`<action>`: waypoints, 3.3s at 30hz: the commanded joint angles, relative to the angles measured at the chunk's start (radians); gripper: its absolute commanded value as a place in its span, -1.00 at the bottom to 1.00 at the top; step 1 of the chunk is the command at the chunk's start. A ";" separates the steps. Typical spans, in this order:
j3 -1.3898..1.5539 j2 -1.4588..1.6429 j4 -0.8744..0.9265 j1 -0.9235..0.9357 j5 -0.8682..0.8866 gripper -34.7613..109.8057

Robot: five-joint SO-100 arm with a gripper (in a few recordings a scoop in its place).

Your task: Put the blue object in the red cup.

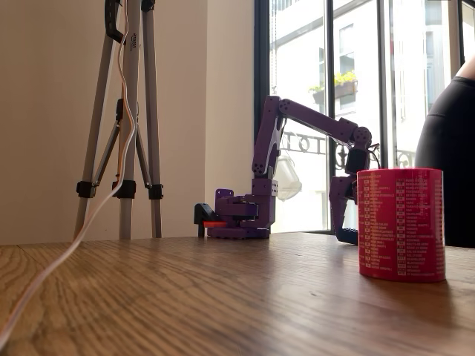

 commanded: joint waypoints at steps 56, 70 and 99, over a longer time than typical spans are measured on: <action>-0.620 -0.126 -0.957 0.721 -1.005 -0.51; -0.503 -0.127 -0.910 0.790 -0.986 -0.51; -0.486 -0.173 -0.986 0.848 -0.969 -0.05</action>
